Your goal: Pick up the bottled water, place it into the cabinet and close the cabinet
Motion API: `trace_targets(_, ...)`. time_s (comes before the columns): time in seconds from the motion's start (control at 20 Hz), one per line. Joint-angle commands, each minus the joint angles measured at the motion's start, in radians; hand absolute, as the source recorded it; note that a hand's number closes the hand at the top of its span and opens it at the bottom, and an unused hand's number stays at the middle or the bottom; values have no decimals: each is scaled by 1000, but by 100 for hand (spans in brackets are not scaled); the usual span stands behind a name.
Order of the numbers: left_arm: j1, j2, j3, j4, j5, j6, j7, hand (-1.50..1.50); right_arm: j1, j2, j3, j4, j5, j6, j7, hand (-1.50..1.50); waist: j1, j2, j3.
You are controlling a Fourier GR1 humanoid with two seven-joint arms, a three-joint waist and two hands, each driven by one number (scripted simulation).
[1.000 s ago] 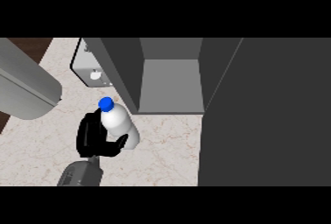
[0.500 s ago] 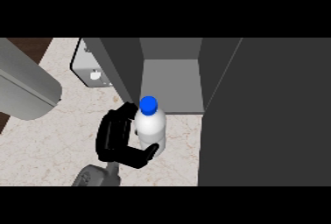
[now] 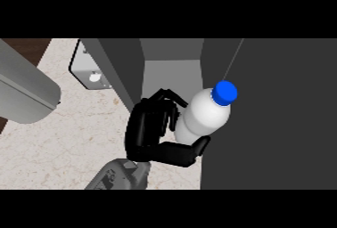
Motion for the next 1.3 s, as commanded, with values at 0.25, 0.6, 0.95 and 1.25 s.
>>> trace_targets(0.25,-258,0,-22,139,21,238,53,150,21,6,-47,-118,-111,6,55,-150,-10,0,0)
trace_targets(0.6,-401,0,30,342,72,241,12,150,-23,0,-75,-120,-122,-11,116,-150,-10,4,0)
trace_targets(0.95,-446,0,63,528,101,171,-70,150,-93,-26,-105,-80,-178,-4,143,-150,-7,6,-1)
trace_targets(1.25,-500,0,98,685,118,159,-117,150,-63,-15,-101,-93,-205,9,151,-150,-19,9,-1)
